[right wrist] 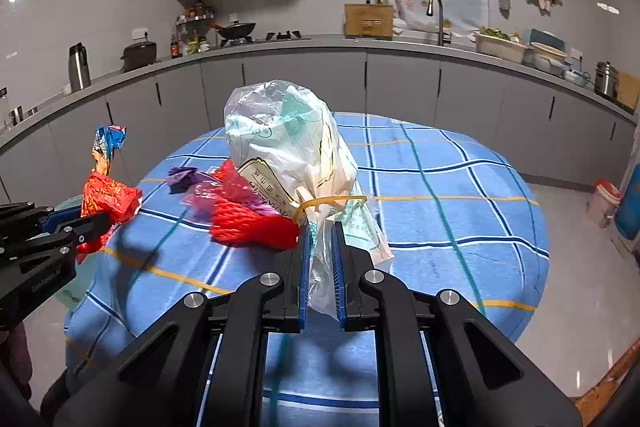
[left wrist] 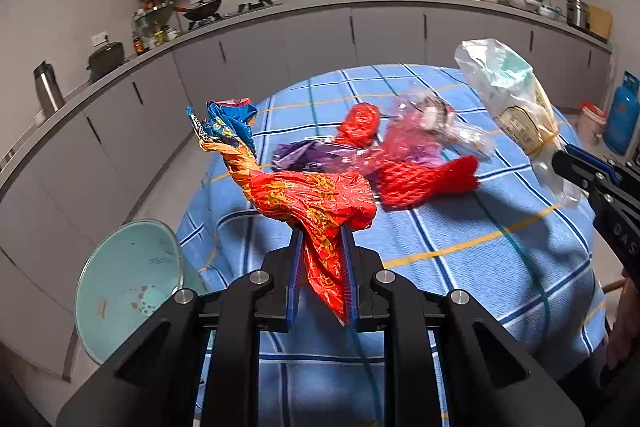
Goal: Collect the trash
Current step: 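Carry the clear bag and orange wrapper over the teal bin with both tools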
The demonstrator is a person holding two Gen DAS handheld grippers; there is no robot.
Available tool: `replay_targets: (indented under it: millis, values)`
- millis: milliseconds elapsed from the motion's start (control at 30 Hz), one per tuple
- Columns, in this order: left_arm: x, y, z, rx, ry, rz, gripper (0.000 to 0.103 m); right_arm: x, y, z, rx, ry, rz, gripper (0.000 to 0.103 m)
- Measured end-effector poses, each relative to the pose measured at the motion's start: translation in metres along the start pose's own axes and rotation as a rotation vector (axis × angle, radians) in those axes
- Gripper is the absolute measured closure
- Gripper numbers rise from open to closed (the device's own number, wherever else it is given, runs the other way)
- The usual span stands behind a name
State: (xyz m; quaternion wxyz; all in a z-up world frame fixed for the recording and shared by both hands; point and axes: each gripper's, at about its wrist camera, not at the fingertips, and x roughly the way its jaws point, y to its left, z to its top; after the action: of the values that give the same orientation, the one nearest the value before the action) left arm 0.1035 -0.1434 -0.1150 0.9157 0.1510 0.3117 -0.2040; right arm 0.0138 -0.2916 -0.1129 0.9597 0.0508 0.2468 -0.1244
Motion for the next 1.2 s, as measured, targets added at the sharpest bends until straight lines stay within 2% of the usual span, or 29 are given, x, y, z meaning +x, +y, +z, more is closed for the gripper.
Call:
replay_targets:
  millis: [533, 1200]
  values:
    - [-0.011, 0.054, -0.001, -0.095, -0.027, 0.073, 0.085, 0.004, 0.069, 0.020, -0.085, -0.010, 0.137, 0.092]
    - [-0.020, 0.139, -0.017, -0.213, -0.008, 0.202, 0.085, 0.021, 0.149, 0.049, -0.162, -0.009, 0.296, 0.092]
